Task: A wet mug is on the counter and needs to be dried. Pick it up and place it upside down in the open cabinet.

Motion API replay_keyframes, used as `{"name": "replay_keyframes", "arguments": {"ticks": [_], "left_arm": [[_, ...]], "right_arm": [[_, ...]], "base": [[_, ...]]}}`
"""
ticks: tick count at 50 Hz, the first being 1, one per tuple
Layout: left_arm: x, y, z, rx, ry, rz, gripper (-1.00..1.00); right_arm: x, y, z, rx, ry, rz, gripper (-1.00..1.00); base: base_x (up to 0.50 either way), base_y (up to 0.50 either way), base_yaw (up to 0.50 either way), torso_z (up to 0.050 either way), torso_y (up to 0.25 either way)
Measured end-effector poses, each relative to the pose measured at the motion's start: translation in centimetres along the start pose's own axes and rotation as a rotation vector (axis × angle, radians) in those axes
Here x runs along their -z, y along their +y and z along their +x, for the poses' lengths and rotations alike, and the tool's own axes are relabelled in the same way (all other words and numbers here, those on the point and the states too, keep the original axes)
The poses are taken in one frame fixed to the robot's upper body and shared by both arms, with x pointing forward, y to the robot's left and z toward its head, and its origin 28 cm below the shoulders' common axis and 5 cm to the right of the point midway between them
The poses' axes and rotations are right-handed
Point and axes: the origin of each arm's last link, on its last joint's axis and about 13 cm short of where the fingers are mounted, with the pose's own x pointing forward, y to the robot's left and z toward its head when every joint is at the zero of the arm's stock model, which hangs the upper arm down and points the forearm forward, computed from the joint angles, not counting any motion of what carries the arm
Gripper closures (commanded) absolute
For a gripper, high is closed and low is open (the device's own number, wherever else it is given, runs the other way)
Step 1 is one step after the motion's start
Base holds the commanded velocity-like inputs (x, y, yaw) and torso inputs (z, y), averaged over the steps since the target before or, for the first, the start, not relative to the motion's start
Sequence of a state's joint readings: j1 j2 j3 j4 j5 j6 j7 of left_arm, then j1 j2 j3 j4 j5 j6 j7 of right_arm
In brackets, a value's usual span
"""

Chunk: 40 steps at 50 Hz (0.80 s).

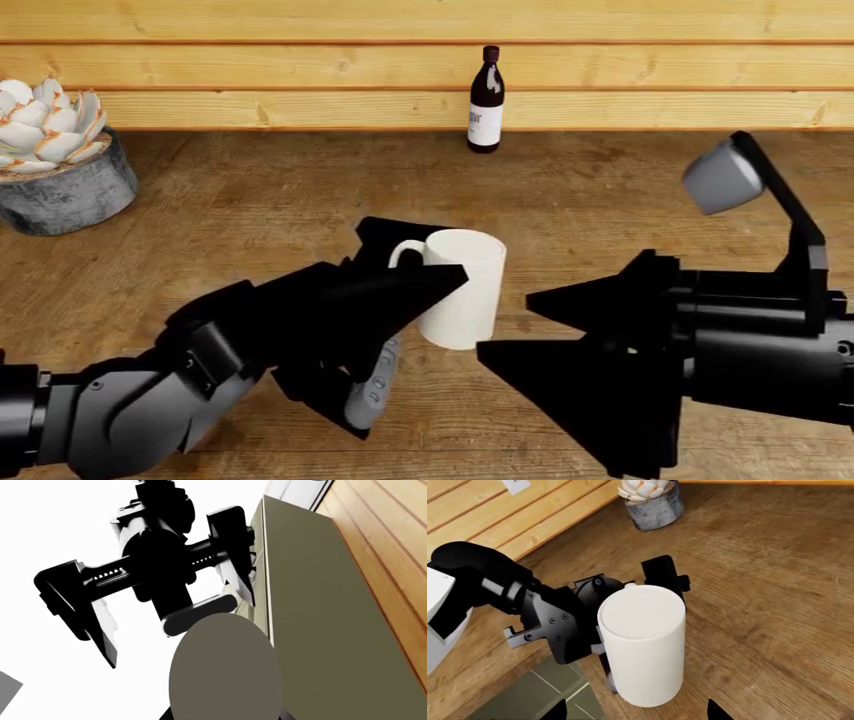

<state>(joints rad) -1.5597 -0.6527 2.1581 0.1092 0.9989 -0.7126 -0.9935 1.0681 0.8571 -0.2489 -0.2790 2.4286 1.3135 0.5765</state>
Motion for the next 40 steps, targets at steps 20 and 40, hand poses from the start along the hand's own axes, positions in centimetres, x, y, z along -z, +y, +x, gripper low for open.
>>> {"name": "replay_keyframes", "arguments": {"ticks": [20, 40], "left_arm": [[-0.7, -0.4, 0.0, -0.009, 0.003, -0.011, 1.0], [-0.9, -0.1, 0.4, -0.039, 0.009, -0.024, 1.0]], "right_arm": [[0.1, -0.1, 0.6, -0.018, -0.002, -0.005, -1.0], [0.1, -0.4, 1.1, -0.031, 0.003, 0.0, -1.0]], "base": [[0.0, 0.0, 0.0, 0.0, 0.0], [0.0, 0.0, 0.0, 0.0, 0.0]]}}
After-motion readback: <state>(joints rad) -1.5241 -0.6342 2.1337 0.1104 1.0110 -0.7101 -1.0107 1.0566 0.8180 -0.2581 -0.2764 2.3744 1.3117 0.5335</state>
